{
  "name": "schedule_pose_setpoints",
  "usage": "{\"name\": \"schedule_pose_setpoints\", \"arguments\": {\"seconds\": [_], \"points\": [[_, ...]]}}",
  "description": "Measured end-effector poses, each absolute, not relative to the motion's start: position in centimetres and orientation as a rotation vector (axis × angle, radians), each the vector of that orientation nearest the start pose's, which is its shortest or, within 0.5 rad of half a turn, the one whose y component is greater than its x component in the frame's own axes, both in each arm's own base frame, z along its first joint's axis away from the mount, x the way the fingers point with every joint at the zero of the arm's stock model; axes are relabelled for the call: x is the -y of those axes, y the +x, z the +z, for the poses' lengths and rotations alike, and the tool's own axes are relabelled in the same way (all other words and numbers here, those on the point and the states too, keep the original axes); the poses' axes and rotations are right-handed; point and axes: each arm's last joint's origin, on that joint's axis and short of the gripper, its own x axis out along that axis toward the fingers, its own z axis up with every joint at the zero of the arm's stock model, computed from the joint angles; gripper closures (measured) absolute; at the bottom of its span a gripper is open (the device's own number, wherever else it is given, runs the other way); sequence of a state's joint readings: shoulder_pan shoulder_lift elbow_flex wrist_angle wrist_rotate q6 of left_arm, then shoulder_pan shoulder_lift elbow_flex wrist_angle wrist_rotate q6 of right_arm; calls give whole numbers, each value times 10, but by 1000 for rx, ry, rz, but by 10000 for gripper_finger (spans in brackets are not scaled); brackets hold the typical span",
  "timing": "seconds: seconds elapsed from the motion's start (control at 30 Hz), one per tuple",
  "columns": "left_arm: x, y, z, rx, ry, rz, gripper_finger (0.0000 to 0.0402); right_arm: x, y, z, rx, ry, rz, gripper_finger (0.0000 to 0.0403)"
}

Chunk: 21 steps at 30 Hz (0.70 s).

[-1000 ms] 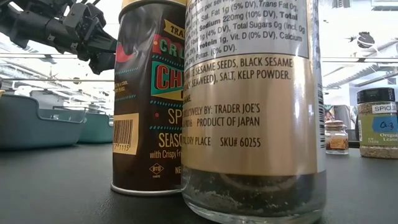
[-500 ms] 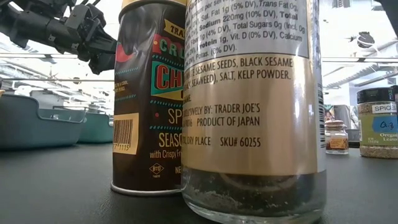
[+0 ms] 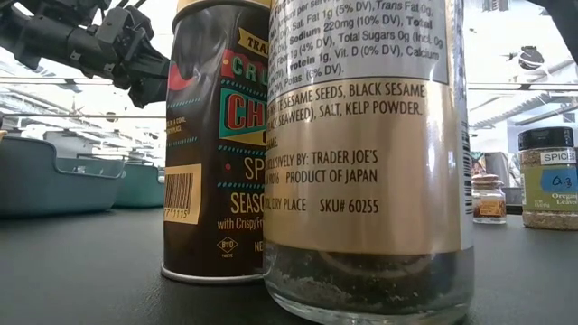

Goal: Sort spices by type
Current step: Put the yellow seasoning can in the orange bin

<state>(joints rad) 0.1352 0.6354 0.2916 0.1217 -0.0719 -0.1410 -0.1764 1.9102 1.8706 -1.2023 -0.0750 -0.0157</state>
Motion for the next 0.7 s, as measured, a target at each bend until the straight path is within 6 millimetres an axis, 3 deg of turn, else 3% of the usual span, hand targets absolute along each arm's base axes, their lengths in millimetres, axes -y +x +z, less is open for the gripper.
{"name": "schedule_pose_setpoints", "arguments": {"seconds": [0.7], "points": [[-23, 151, 212, -212, -145, 233, 116, 66, 381, 301, -1252, 110, -59, 190]]}}
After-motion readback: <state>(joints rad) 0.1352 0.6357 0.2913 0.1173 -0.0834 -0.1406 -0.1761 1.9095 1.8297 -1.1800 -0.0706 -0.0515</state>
